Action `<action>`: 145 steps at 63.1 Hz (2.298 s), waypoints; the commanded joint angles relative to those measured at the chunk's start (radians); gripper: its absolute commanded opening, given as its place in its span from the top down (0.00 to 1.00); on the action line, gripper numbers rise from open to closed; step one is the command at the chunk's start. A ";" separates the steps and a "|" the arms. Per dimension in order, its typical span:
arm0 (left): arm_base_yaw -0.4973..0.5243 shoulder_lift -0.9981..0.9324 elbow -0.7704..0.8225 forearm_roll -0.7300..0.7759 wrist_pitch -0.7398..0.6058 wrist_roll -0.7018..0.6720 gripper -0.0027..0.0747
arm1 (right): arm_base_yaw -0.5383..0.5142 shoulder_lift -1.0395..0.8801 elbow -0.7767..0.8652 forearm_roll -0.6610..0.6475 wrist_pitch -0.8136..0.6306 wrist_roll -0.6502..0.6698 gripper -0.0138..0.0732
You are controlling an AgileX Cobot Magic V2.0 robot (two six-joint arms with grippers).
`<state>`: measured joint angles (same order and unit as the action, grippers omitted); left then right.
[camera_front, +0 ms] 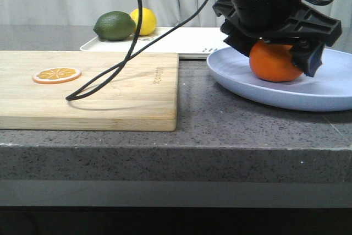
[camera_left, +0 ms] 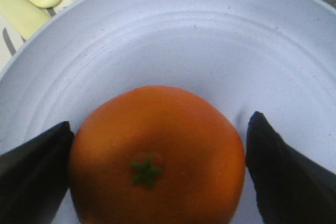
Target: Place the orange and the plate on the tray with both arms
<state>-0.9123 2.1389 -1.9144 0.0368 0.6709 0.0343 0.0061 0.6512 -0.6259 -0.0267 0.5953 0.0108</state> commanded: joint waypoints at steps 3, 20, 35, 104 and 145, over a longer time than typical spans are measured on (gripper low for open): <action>-0.017 -0.064 -0.035 -0.005 -0.060 0.001 0.11 | -0.007 0.006 -0.037 0.002 -0.082 -0.011 0.17; -0.017 -0.162 -0.035 -0.061 -0.051 -0.011 0.11 | -0.007 0.006 -0.037 0.002 -0.095 -0.011 0.17; 0.005 -0.297 -0.035 -0.061 0.026 -0.011 0.11 | -0.007 0.006 -0.037 0.002 -0.122 -0.011 0.17; 0.296 -1.429 1.035 -0.059 0.043 -0.034 0.11 | -0.007 0.047 -0.106 0.064 0.187 -0.011 0.17; 0.296 -1.485 1.045 -0.059 0.051 -0.034 0.11 | -0.336 0.651 -0.679 0.468 0.666 -0.288 0.17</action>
<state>-0.6165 0.6519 -0.8441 -0.0157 0.7927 0.0068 -0.2451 1.2688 -1.2724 0.2666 1.2263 -0.1840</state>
